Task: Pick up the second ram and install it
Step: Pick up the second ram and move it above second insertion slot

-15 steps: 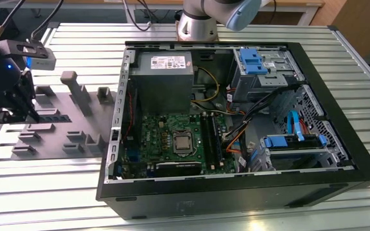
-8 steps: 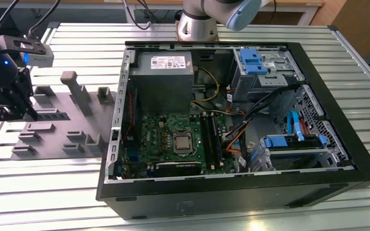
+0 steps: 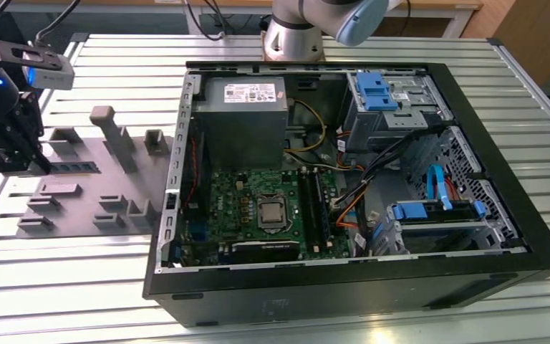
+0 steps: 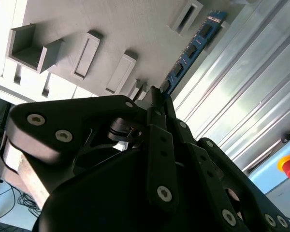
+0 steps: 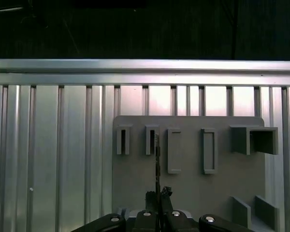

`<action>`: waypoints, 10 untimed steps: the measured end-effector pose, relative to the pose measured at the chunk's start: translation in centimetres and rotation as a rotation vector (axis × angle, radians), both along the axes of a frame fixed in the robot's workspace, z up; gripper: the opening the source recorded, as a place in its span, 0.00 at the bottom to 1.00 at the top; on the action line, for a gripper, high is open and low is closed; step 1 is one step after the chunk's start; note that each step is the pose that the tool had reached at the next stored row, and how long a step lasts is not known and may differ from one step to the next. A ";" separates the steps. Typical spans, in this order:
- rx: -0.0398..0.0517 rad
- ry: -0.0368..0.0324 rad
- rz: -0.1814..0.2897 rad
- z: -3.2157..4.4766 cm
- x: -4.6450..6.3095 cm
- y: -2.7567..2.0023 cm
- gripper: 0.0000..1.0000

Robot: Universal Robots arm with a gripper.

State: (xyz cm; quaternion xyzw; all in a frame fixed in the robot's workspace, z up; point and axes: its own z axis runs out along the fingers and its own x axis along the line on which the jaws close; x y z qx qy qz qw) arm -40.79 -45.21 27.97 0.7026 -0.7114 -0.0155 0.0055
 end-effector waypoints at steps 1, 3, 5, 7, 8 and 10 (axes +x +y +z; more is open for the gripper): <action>0.0000 0.0000 0.000 0.17 0.0 0.00 0.14; 0.0000 0.0000 0.000 0.53 0.0 0.00 0.14; 0.0000 -0.0001 0.000 0.88 0.0 0.00 0.14; -0.0001 0.0000 0.000 1.21 0.0 0.00 0.14; -0.0001 0.0001 0.000 1.38 0.0 0.00 0.14; 0.0000 0.0000 0.000 1.72 0.0 0.00 0.14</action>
